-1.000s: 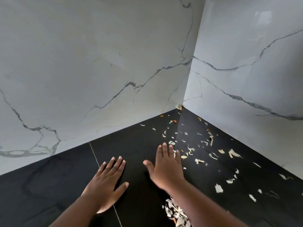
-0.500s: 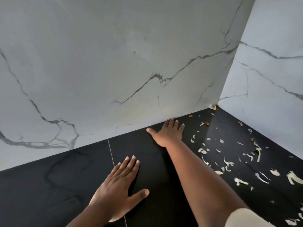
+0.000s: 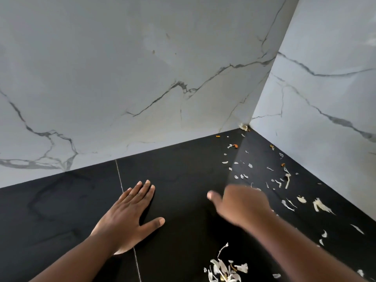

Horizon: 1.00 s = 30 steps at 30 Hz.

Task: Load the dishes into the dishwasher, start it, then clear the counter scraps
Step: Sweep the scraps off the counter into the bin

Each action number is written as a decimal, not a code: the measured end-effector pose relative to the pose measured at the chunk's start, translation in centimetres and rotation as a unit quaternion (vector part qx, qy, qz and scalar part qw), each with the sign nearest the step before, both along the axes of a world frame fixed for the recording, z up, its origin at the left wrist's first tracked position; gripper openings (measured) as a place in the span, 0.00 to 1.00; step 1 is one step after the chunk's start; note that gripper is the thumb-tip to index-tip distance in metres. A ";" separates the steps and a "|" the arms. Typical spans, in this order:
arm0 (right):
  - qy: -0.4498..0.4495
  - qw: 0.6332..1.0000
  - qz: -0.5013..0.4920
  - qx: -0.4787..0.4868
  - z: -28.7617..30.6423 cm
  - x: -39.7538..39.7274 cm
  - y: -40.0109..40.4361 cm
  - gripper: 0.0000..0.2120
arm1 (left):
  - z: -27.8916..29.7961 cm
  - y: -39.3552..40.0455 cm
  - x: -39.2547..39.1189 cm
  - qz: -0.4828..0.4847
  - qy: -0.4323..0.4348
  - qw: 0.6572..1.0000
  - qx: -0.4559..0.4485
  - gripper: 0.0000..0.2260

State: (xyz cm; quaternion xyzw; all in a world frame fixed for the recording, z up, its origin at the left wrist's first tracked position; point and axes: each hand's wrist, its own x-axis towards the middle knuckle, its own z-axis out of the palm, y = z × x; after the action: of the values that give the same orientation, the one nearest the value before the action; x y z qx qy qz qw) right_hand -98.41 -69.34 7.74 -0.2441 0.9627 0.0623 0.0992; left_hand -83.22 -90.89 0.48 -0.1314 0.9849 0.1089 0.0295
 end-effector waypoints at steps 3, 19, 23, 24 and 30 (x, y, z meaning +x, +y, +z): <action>0.021 0.988 0.025 -0.151 -0.9 -7.5 -0.3 0.27 | 0.1 0.1 0.0 0.002 -0.004 1.000 -0.001 0.42; -0.157 0.932 0.160 -0.284 -6.8 -16.0 1.2 0.44 | -0.3 -0.2 0.0 0.006 -0.006 1.000 0.001 0.38; -0.221 0.890 0.305 -0.258 -6.5 -8.8 5.4 0.44 | -0.1 -0.1 -0.1 0.007 -0.015 1.000 -0.003 0.39; -0.229 0.880 0.334 -0.250 -6.4 -7.2 6.3 0.44 | -0.1 -0.1 -0.1 0.008 -0.019 1.000 -0.006 0.39; -0.274 0.844 0.310 -0.340 -5.4 -6.2 5.1 0.33 | 0.0 0.0 0.3 0.008 -0.007 1.000 0.009 0.41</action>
State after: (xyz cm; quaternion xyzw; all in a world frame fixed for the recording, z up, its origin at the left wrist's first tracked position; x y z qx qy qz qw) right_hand -104.57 -64.21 2.30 -0.5553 0.7312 -0.3108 0.2457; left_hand -82.93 -90.89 0.45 -0.1399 0.9825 0.1173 0.0367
